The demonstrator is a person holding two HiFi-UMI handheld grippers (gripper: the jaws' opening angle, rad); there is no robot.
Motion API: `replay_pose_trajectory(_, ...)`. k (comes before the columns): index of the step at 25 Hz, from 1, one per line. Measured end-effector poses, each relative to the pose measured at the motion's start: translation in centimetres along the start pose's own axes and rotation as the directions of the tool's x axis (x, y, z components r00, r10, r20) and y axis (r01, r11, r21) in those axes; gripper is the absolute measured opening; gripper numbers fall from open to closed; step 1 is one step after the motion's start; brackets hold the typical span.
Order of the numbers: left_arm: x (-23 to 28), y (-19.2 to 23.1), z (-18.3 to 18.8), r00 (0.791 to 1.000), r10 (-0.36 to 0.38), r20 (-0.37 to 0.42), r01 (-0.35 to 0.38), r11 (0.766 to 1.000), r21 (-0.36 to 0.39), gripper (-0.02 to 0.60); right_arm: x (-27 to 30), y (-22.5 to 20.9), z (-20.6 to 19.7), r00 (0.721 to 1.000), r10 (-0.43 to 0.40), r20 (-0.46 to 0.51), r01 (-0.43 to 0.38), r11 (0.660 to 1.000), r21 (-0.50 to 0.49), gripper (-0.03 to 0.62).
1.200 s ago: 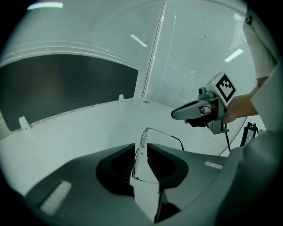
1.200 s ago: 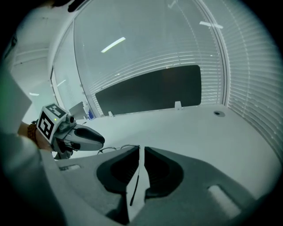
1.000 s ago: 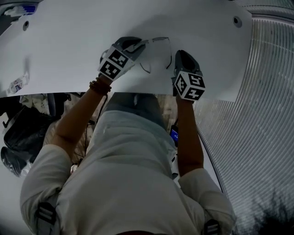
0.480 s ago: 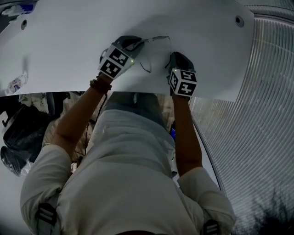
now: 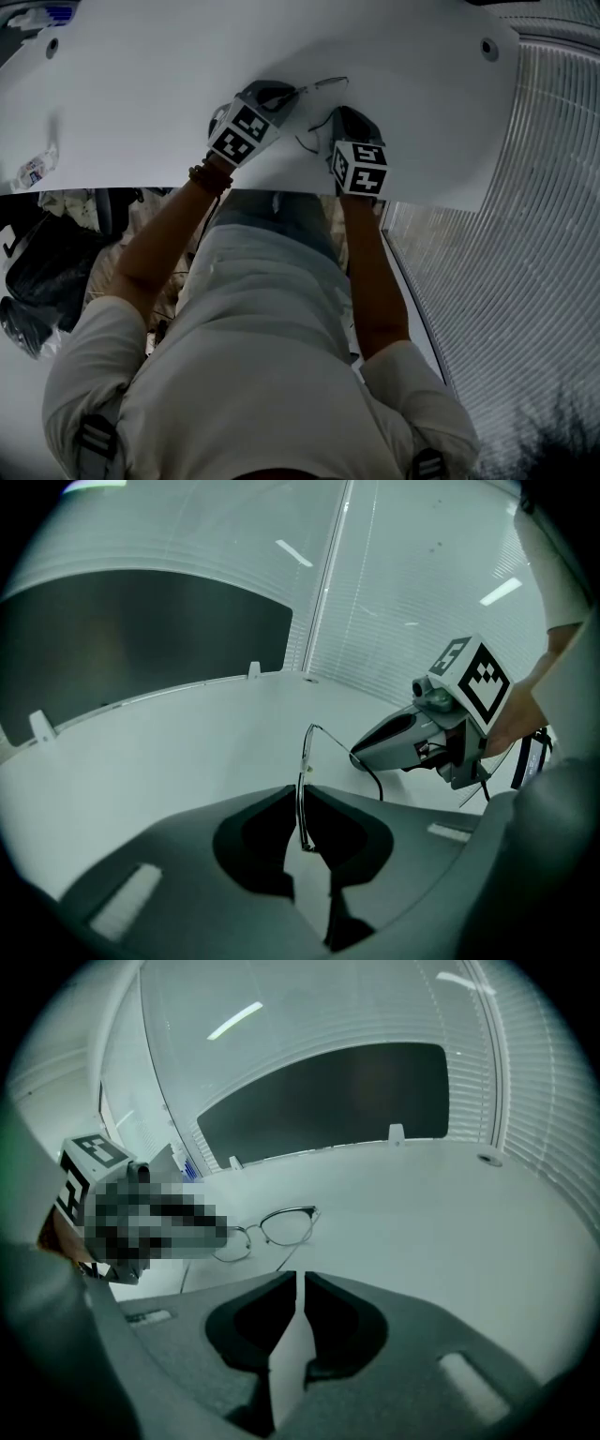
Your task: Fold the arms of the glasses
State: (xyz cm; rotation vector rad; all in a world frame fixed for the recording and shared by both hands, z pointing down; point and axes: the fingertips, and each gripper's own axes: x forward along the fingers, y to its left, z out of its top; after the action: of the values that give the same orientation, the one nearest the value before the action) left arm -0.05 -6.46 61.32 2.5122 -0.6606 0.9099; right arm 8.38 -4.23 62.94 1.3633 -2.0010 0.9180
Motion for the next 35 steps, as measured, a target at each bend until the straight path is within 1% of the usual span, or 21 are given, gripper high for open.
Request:
replay_pose_trajectory(5, 0.2, -0.4, -0.1, 1.0, -0.008, -0.004, 0.008, 1.0, 0.003, 0.031, 0.8, 1.8, 0.7, 0.999, 0.036, 0.003, -0.036, 0.999, -0.034, 0.029)
replay_pose_trajectory(9, 0.3, -0.8, -0.1, 1.0, -0.013, -0.004, 0.013, 1.0, 0.003, 0.031, 1.1, 2.6, 1.0, 0.999, 0.05, 0.003, -0.05, 0.998, -0.044, 0.029)
replay_pose_trajectory(15, 0.4, -1.2, -0.3, 1.0, -0.022, -0.014, 0.022, 1.0, 0.013, 0.031, 1.4, 3.1, 1.5, 0.998, 0.054, 0.01, -0.054, 0.997, -0.056, 0.025)
replay_pose_trajectory(20, 0.3, -1.1, -0.2, 1.0, -0.005, -0.014, 0.006, 1.0, 0.021, 0.023, 0.5, 2.5, 1.3, 0.999, 0.037, 0.013, -0.036, 0.998, -0.059, 0.028)
replay_pose_trajectory(24, 0.3, -1.0, -0.1, 1.0, 0.001, -0.015, -0.001, 1.0, 0.026, 0.023, -1.8, 1.8, 0.0, 1.0, 0.025, 0.006, -0.025, 0.999, -0.046, 0.041)
replay_pose_trajectory(27, 0.4, -1.0, -0.1, 1.0, 0.004, -0.018, -0.003, 0.999, 0.034, 0.023, -3.7, 2.2, -1.6, 0.999, 0.037, -0.006, -0.037, 0.998, -0.04, 0.057)
replay_pose_trajectory(31, 0.4, -1.0, -0.2, 1.0, 0.011, -0.022, -0.01, 0.999, 0.042, 0.023, -5.5, 4.6, -4.0, 0.994, 0.106, -0.02, -0.107, 0.994, -0.027, 0.101)
replay_pose_trajectory(35, 0.5, -1.0, -0.4, 1.0, 0.012, -0.022, -0.011, 0.999, 0.046, 0.023, -6.0, 7.6, -5.8, 0.986, 0.16, -0.035, -0.163, 0.983, -0.089, 0.141)
